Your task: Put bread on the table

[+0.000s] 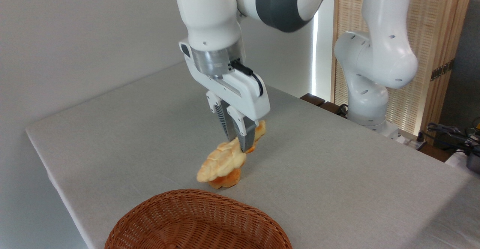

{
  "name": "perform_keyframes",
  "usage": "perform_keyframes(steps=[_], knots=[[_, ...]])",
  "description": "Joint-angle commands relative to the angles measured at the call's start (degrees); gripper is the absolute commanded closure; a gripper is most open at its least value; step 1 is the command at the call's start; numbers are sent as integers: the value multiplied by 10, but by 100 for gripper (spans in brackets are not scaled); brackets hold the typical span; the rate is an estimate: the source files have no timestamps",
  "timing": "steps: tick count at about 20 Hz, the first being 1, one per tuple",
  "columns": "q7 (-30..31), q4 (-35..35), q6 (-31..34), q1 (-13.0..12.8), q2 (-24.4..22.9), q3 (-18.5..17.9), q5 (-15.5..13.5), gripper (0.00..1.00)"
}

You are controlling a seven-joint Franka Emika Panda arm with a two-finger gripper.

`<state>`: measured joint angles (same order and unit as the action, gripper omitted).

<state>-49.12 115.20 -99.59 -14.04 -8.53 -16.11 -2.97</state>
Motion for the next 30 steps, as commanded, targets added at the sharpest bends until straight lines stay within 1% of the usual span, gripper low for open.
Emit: perform_keyframes(steps=[1, 4, 6, 7, 23, 25, 29, 30], knots=[[-7, 17, 3, -13, -9, -4, 6, 0], [-6, 17, 2, -14, -2, -3, 6, 0], [-7, 17, 1, -25, 4, -3, 6, 0], [-7, 17, 0, -26, 5, -3, 6, 0], [-7, 12, -9, -26, 2, -3, 7, 0], [-7, -1, -18, -26, -1, -3, 7, 0], [-5, -55, -38, -25, 1, -5, 9, 0], [-5, -60, -43, -25, 3, -6, 9, 0]])
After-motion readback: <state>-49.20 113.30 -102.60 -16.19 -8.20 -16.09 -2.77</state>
